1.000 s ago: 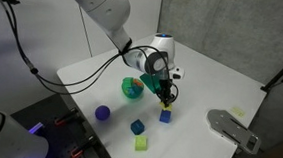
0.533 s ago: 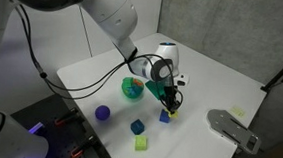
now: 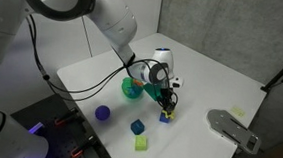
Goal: Take the round yellow toy out of the bowl and put it on the table
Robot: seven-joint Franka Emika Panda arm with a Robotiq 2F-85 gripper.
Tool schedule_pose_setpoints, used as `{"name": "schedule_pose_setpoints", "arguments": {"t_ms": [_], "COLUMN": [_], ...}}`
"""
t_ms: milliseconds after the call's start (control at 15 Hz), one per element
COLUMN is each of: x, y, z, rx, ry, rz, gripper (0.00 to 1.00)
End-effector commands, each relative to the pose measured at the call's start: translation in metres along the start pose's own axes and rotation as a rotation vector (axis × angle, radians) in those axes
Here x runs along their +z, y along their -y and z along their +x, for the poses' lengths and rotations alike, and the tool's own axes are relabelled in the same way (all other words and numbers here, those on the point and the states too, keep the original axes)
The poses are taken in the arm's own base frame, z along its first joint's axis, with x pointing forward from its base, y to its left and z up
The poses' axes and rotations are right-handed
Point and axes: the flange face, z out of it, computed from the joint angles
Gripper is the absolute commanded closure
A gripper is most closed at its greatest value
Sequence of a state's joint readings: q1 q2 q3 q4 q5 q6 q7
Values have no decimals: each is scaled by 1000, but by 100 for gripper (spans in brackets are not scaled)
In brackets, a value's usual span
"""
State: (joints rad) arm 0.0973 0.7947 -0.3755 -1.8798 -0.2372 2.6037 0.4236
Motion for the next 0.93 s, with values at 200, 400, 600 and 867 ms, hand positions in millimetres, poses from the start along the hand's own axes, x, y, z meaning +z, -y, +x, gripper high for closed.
{"name": "schedule_pose_setpoints", "arguments": {"t_ms": [200,400,600,867], "x": [-2,-7,-10,-11], "y": [-2,-6,-1,5], "z": [14,17,15,14], "rx": [9,12,0,-22], "ry": [-38,-47,-59,-68], "rz": [-47,-49,-53,-65], "gripper": [83,85,86,87]}}
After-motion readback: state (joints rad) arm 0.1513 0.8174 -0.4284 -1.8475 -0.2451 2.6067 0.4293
